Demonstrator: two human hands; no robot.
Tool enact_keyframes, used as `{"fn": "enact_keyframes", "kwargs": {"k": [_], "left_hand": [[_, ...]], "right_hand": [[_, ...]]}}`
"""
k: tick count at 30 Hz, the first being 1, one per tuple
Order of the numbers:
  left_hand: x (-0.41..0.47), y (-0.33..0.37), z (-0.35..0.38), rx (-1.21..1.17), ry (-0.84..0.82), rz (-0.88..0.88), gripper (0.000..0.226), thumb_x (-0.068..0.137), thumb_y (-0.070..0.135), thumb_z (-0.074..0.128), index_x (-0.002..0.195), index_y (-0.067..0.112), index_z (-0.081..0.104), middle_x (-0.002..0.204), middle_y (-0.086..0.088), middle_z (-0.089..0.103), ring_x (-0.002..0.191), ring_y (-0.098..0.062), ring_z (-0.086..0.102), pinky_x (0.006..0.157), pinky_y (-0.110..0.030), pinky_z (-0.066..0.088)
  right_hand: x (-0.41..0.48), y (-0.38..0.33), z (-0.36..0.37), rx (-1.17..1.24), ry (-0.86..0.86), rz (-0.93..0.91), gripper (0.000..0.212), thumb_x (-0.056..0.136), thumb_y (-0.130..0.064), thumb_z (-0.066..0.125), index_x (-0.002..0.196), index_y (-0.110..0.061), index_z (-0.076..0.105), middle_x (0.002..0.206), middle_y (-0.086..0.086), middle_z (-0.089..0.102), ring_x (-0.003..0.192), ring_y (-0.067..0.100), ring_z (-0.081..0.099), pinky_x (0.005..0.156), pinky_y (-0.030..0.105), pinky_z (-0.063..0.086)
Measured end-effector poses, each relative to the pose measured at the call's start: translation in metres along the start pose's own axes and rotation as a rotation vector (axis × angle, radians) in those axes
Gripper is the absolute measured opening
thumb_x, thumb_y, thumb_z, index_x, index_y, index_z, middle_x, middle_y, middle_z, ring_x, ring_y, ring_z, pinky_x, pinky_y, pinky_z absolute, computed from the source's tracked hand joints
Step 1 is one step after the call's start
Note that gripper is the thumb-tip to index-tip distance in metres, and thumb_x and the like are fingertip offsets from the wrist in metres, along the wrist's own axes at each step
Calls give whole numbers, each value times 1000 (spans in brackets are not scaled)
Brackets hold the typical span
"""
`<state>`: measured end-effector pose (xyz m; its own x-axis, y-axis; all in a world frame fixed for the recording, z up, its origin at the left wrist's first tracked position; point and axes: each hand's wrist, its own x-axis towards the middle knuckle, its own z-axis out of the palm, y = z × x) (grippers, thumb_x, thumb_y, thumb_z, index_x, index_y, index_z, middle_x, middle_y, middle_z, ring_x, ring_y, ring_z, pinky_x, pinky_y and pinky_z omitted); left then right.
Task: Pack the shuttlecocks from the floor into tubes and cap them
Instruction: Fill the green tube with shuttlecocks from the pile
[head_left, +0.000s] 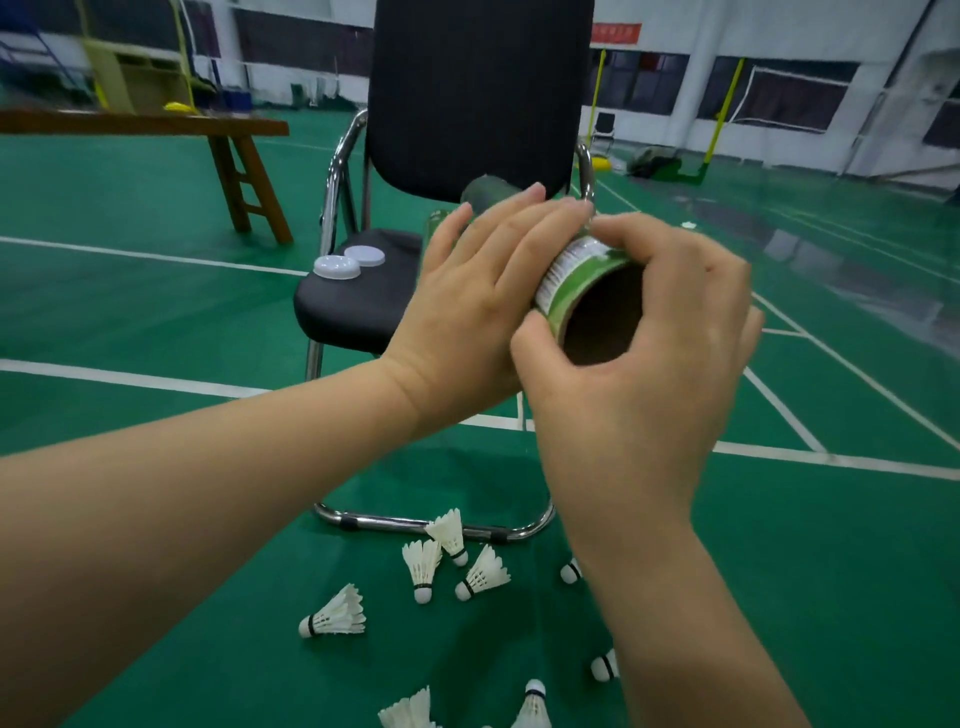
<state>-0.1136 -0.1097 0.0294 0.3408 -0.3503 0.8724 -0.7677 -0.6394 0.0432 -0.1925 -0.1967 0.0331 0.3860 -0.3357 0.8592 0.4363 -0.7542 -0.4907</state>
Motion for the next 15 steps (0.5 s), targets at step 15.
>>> {"fn": "enact_keyframes", "kwargs": {"k": [15], "left_hand": [[-107, 13, -124, 193, -194, 28, 67, 69, 34, 61, 124, 2, 40, 121, -14, 48, 112, -30, 47, 98, -40, 35]], "right_hand": [[-77, -60, -26, 604, -488, 264, 38, 59, -28, 68, 92, -40, 53, 98, -20, 49, 100, 6, 52, 82, 16, 42]]}}
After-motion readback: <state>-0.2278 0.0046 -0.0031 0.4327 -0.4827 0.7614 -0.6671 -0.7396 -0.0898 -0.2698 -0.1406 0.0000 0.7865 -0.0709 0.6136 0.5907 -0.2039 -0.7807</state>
